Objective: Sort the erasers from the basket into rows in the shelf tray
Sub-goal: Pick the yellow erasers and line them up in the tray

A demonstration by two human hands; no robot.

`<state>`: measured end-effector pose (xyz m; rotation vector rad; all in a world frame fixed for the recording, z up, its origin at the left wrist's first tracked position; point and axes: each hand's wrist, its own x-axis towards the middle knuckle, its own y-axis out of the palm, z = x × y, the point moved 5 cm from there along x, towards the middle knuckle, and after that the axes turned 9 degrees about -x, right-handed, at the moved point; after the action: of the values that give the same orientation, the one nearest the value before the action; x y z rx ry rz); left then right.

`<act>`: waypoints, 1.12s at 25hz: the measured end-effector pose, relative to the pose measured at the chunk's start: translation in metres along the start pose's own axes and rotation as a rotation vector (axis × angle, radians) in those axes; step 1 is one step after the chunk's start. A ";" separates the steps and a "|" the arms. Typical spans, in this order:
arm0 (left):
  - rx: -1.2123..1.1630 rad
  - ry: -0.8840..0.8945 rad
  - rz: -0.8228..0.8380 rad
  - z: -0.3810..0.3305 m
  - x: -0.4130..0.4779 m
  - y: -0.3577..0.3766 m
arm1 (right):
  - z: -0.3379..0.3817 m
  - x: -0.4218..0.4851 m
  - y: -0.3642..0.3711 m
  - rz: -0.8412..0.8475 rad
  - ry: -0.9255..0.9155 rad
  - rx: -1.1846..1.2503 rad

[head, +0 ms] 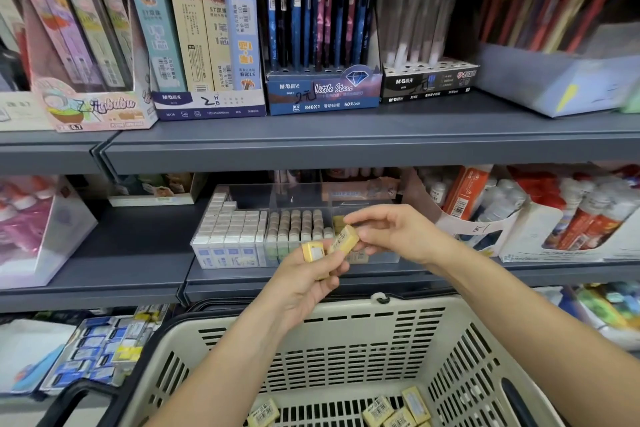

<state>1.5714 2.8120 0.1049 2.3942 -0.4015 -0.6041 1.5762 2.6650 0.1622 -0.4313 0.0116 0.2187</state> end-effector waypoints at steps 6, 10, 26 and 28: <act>0.099 0.147 -0.033 -0.004 0.000 0.004 | -0.007 -0.004 0.007 0.004 0.106 -0.046; 0.093 0.093 -0.111 -0.007 0.002 -0.002 | -0.005 0.013 -0.033 -0.275 0.111 -0.247; 0.386 0.264 -0.098 -0.017 0.002 -0.023 | -0.038 0.067 -0.012 -0.020 0.132 -1.095; 0.371 0.269 -0.084 -0.017 0.001 -0.019 | -0.019 0.052 -0.012 -0.174 0.038 -1.012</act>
<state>1.5829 2.8344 0.1040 2.8120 -0.3180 -0.2496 1.6306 2.6575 0.1469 -1.4386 -0.1042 0.0272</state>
